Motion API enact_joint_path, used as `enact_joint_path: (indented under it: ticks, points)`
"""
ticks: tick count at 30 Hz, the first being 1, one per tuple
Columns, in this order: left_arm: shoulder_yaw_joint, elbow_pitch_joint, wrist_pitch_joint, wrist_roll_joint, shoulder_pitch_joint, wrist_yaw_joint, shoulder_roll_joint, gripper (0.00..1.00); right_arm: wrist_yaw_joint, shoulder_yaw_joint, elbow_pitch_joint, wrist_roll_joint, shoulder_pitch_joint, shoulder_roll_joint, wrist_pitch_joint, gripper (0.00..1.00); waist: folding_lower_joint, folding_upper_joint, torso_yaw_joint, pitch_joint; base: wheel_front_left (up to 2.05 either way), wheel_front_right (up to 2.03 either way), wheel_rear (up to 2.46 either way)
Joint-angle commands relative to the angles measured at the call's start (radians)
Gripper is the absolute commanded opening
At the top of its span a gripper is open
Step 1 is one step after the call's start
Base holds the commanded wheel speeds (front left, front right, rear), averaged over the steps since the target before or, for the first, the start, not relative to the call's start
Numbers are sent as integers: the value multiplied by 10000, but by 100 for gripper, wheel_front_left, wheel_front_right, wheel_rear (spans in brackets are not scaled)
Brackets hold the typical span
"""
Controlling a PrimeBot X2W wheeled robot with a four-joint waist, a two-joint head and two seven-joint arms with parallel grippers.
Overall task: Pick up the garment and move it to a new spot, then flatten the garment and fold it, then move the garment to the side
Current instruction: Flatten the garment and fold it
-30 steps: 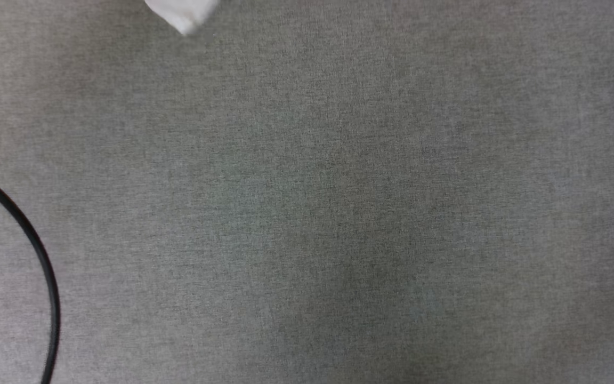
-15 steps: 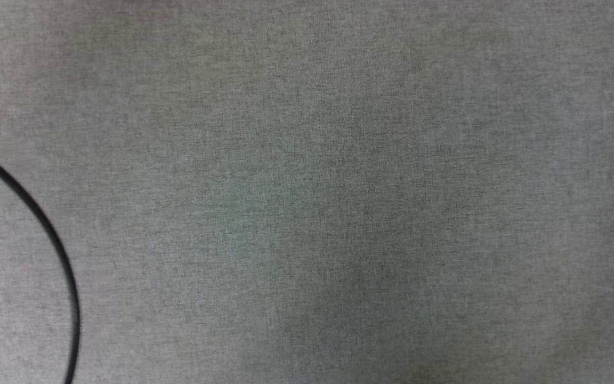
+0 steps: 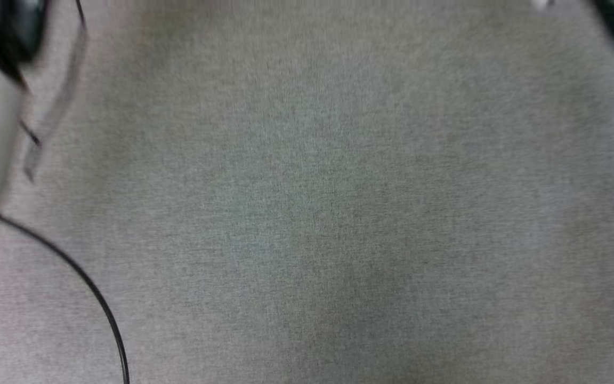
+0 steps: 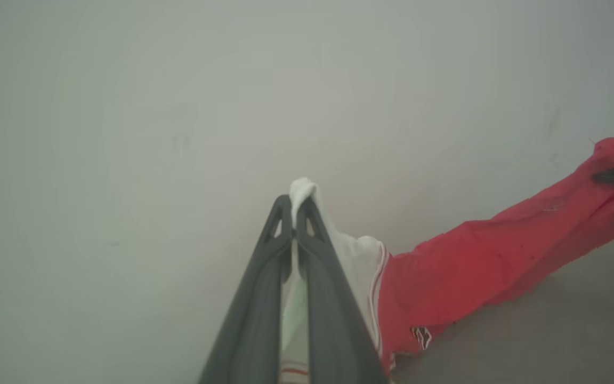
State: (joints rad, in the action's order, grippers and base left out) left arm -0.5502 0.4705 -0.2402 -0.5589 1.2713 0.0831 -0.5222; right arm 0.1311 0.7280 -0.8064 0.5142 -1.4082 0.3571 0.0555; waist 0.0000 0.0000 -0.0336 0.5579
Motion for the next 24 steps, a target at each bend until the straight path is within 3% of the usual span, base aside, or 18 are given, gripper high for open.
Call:
enact_joint_path:
  ticks: [1,7,15,24]
  points:
    - [-45,-170,-70,-66,-545,-95,-31,0,-7,130,-5,148,420,76,105,0,0,0,-5,-446,0,0,0]
    - [-222,-1300,-182,-358,-3555,-707,-155,0,-5,872,340,1107,2235,561,392,0,0,0,86,-1500,0,0,0]
    - [-491,-3108,-100,-794,-7360,-1584,-873,0,-5,2323,1602,1985,4693,1699,461,0,0,0,28,-2781,0,0,0]
    - [-918,-4485,213,-1468,-10513,-2360,-1303,0,-5,2876,2501,2532,7120,2588,661,0,0,0,-18,-3973,0,0,0]
